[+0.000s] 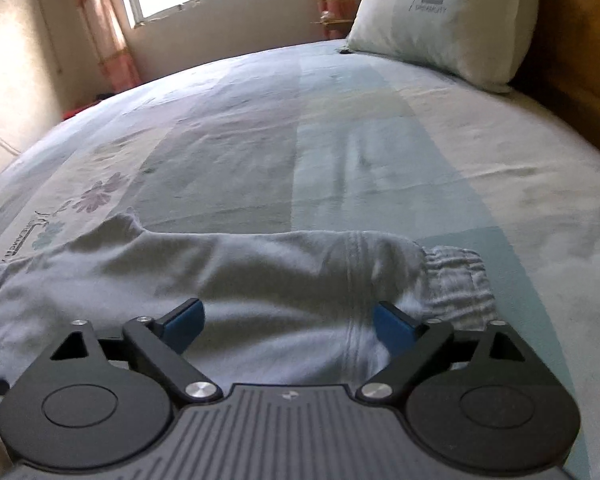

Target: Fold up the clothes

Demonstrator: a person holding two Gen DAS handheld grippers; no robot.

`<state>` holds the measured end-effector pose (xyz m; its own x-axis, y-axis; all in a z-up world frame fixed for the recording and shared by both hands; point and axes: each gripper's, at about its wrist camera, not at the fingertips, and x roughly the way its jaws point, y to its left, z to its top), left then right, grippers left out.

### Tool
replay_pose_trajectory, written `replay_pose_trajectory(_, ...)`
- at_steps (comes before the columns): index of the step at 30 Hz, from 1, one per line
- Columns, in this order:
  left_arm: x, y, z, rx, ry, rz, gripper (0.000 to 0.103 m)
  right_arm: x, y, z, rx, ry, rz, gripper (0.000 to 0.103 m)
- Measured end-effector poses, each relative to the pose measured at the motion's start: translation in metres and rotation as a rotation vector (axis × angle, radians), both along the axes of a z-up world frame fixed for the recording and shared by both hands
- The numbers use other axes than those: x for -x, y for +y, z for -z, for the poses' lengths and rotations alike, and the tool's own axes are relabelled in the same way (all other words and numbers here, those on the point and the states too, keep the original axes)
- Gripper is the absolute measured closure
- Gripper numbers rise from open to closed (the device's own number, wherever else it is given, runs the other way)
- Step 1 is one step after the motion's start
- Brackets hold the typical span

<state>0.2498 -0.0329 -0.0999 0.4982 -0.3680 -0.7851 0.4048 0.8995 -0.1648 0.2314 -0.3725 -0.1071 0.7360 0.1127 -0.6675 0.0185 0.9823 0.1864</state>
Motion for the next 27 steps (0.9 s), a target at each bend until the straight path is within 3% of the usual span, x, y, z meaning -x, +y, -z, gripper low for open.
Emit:
replay_pose_trajectory(5, -0.023, -0.024, -0.014, 0.094, -0.029, 0.048, 0.005, 0.035, 0.025, -0.003, -0.055, 0.018, -0.085, 0.0)
replay_pose_trajectory(10, -0.048, -0.057, 0.02, -0.001, -0.014, 0.04, 0.005, 0.063, 0.043, 0.021, 0.128, 0.083, -0.137, 0.0)
replay_pose_trajectory(13, -0.055, -0.072, 0.029, -0.049, -0.028, 0.031, 0.003, 0.074, 0.04, 0.017, 0.16, 0.074, -0.143, 0.0)
replay_pose_trajectory(17, -0.036, -0.068, 0.012, 0.004, -0.035, 0.016, 0.003, 0.078, 0.047, 0.003, 0.19, 0.059, -0.126, 0.0)
replay_pose_trajectory(20, -0.011, -0.06, -0.003, 0.035, -0.074, -0.013, 0.003, 0.072, 0.06, 0.015, 0.143, 0.093, -0.171, 0.0)
replay_pose_trajectory(25, 0.026, -0.038, -0.006, 0.002, -0.142, -0.093, 0.003, 0.074, 0.063, 0.026, 0.124, 0.078, -0.138, 0.0)
replay_pose_trajectory(27, 0.033, -0.03, 0.002, -0.003, -0.112, -0.114, 0.003, 0.072, 0.064, 0.026, 0.129, 0.083, -0.14, 0.0)
